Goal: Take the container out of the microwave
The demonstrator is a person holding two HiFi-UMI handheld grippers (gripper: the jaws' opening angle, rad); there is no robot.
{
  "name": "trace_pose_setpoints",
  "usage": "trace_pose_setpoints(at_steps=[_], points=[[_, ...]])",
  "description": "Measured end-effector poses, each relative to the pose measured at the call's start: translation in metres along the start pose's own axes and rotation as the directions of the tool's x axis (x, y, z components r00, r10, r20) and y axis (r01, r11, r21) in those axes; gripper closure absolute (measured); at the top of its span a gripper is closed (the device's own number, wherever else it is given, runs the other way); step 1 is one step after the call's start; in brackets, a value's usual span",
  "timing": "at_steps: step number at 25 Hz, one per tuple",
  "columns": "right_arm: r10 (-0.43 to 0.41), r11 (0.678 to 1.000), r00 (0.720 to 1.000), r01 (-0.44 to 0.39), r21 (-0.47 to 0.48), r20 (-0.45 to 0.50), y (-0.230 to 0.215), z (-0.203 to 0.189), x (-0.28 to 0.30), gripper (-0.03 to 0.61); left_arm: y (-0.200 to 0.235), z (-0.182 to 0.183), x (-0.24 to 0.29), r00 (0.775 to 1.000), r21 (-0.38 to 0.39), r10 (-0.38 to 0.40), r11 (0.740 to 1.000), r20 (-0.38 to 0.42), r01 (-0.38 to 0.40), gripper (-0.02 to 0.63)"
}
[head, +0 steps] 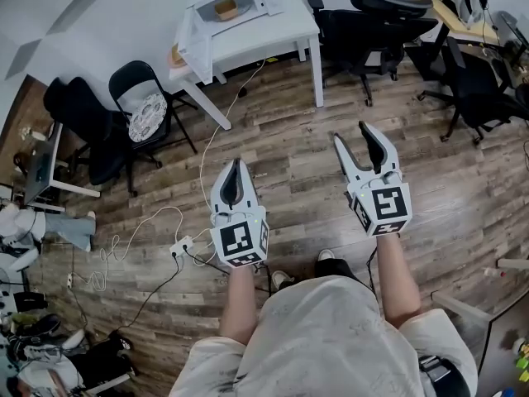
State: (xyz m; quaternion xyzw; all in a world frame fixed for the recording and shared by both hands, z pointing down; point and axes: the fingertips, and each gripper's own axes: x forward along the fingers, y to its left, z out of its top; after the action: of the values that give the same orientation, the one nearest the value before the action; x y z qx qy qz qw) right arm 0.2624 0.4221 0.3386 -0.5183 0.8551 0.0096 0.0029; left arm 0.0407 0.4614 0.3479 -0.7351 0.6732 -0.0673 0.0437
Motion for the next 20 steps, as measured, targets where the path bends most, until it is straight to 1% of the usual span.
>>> trace_pose_setpoints(at_steps=[4,11,20], points=[[0.011,1.0,1.0,-0.011,-0.002,-0.006,-0.012,-0.003,-0.004,0.359,-0.011,0.0,0.005,1.0,0.003,0.003,1.0,-0.007,-0.003,0.607],[0.012,1.0,1.0,-0.012,0.003,-0.027,-0.027,-0.011,-0.01,0.359,-0.029,-0.008,0.009,1.0,-0.014,-0.011,1.0,-0.025,0.011,0.606],[0.01,1.0,0.999,-0.01,-0.008,-0.045,-0.037,-0.021,0.011,0.359,-0.027,-0.018,0.033,0.999,-0.013,-0.016,1.0,-0.027,0.015,0.607]])
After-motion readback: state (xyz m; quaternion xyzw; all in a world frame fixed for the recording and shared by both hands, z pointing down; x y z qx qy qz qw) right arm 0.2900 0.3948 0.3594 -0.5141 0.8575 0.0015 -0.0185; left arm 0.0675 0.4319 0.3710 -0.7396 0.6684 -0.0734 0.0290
